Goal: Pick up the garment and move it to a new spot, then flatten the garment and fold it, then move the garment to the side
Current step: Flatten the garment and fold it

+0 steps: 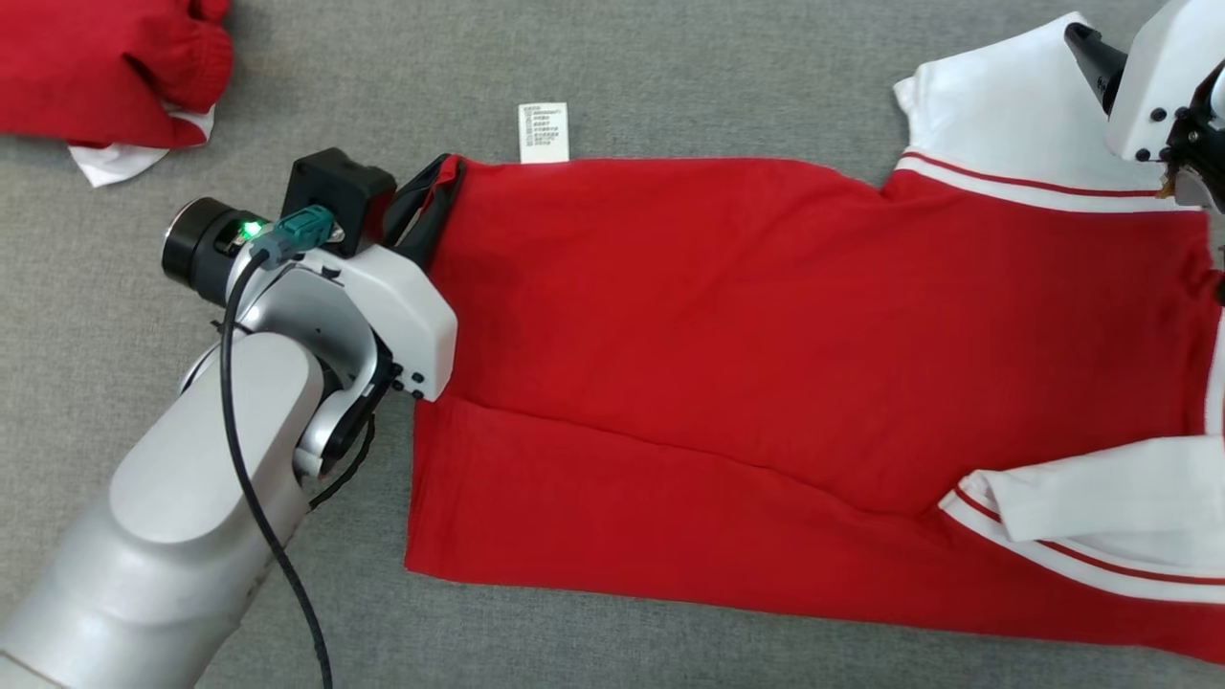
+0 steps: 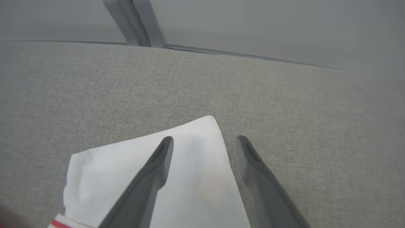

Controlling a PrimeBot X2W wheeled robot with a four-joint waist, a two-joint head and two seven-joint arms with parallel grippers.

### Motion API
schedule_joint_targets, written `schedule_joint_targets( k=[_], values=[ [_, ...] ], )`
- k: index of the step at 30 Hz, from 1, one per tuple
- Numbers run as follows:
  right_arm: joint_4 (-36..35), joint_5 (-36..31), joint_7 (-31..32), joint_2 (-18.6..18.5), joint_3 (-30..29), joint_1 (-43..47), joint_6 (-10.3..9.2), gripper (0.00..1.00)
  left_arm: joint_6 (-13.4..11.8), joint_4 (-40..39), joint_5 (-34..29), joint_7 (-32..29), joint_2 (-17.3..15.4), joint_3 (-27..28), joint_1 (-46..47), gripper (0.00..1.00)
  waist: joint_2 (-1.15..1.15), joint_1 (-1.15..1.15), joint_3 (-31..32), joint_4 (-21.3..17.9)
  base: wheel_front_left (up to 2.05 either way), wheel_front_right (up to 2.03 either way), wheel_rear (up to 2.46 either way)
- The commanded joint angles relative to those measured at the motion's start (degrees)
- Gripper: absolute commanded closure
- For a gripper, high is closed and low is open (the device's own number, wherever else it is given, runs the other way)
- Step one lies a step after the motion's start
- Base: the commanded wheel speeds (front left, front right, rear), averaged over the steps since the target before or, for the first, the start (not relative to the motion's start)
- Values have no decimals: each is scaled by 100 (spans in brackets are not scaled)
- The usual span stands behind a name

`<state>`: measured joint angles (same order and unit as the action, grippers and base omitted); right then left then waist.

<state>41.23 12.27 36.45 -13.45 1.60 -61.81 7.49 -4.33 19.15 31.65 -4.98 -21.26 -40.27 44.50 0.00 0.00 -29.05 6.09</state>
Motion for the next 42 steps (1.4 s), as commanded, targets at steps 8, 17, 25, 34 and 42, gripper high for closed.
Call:
schedule_joint_targets(
  k=[8,17,25,34,42],
  values=[
    [894,-491,-234,2,-264,-512,1,0,105,331,-41,136,250,-94,347,100,0,0,-212,227,0,0,0],
    [1546,-755,-184,40,-337,-891,1,0,179,620,-22,252,434,-173,527,100,0,0,-262,345,0,0,0],
    [1864,-750,-66,70,-50,-987,0,66,223,828,17,335,468,-193,564,100,0,0,-174,300,0,0,0],
    [2022,-736,-634,45,-40,-887,0,100,215,1106,127,366,433,-151,576,100,0,0,-64,235,0,0,0],
    [2004,-360,-1129,218,-3,-904,0,100,284,1382,338,431,365,-1,464,100,0,0,150,43,0,0,0]
  ],
)
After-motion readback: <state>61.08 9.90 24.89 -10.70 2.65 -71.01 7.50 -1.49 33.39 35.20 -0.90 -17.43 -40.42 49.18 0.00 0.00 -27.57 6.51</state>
